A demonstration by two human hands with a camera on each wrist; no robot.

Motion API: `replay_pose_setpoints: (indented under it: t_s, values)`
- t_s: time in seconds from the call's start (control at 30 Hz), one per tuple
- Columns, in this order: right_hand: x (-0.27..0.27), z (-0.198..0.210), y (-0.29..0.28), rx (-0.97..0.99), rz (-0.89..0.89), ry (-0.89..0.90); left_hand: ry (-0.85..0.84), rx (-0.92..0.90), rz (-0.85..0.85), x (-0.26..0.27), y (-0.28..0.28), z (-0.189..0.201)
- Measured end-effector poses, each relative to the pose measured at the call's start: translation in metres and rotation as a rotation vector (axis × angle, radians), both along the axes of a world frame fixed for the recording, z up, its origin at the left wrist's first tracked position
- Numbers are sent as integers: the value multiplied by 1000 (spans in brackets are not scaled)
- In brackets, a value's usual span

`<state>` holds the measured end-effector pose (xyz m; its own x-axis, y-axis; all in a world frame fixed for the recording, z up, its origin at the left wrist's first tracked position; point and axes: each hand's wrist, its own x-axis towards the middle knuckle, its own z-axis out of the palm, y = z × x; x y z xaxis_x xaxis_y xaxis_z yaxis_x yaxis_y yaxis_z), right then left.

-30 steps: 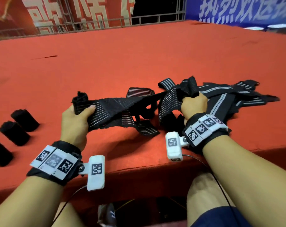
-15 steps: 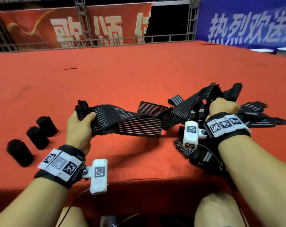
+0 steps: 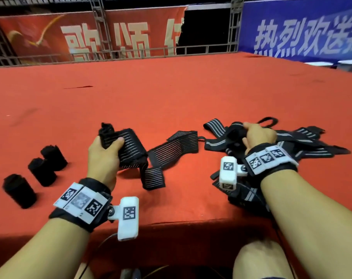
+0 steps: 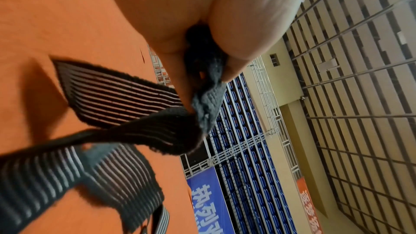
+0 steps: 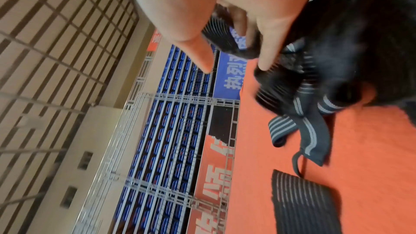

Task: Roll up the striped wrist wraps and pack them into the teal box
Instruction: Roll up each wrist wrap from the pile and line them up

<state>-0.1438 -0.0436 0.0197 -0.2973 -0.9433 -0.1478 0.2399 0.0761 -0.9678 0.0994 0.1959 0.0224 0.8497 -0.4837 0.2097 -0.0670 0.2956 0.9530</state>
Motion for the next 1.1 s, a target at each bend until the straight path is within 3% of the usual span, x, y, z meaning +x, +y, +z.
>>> replay_pose_setpoints:
  t_s: [0.1,0.3,0.47,0.6,0.7,0.93,1.1]
  values:
    - [9,-35,-35,-27,155,198,-39,37,-64,-15,-7,-2]
    - [14,3,21,-96,207,533,-29,61,-129,-27,-11,0]
    - [30,8,54,-309,418,454,5,35,-221,-37,-15,5]
    - [49,0,73,-557,828,584,3,7,-325,-44,-12,10]
    - [65,-7,88,-628,1138,603,3,-10,-384,-46,-6,14]
    - [77,-28,92,-617,1257,758,109,-112,-298,-30,9,22]
    - [85,-35,115,-555,1474,649,157,-137,-224,-19,19,17]
